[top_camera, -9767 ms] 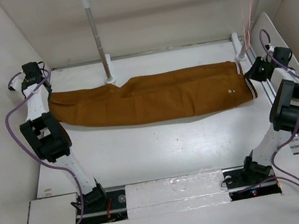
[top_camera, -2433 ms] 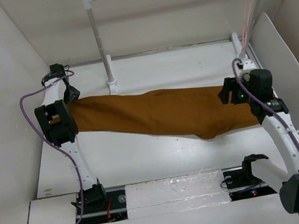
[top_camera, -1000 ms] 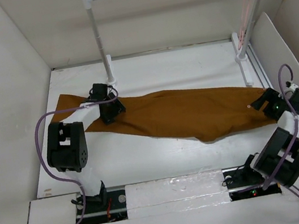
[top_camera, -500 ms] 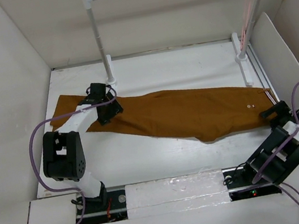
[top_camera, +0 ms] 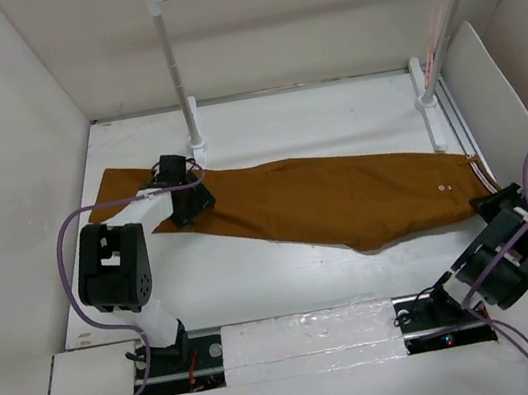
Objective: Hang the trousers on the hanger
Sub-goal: Fold the trousers at the center of the board.
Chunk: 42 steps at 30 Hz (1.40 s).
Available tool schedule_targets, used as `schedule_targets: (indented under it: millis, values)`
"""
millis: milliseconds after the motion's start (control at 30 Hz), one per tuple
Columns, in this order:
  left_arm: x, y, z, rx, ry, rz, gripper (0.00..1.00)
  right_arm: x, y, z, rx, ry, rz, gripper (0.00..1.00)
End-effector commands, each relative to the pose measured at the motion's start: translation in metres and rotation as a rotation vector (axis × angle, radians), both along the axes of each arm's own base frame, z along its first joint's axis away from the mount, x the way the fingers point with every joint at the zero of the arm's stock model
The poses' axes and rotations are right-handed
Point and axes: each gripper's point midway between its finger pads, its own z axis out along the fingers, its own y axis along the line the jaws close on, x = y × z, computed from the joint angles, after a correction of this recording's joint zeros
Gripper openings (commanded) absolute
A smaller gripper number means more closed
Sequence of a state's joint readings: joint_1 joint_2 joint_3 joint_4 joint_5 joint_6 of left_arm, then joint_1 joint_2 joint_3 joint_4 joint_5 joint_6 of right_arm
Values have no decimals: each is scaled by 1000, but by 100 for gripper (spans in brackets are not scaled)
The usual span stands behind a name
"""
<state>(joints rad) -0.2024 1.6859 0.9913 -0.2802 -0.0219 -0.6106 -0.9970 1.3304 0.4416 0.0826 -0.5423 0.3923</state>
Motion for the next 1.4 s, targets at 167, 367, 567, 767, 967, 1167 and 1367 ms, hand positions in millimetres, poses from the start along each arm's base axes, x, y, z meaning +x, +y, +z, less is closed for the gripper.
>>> schedule_targets:
  millis: [167, 367, 567, 767, 967, 1167, 1367]
  values:
    - [-47, 3, -37, -22, 160, -7, 65, 49, 18, 202, -455, -147, 242, 1]
    - [-60, -10, -22, -9, 130, -56, 65, 42, 66, 247, -544, -122, 388, 0]
    - [-60, -60, 38, 25, -23, -208, 65, 23, 127, 263, -556, -185, 498, 0]
    - [-75, -138, 36, -42, -19, -345, 65, 13, 157, 365, -668, -410, 528, 0]
    - [-121, -216, -1, -39, 79, -485, 65, 8, 160, 428, -757, -508, 519, 0]
    - [-173, -291, -12, -150, 143, -611, 65, 13, 165, 469, -816, -579, 552, 0]
    - [-177, -374, 32, -323, 114, -658, 65, 26, 185, 482, -809, -673, 664, 0]
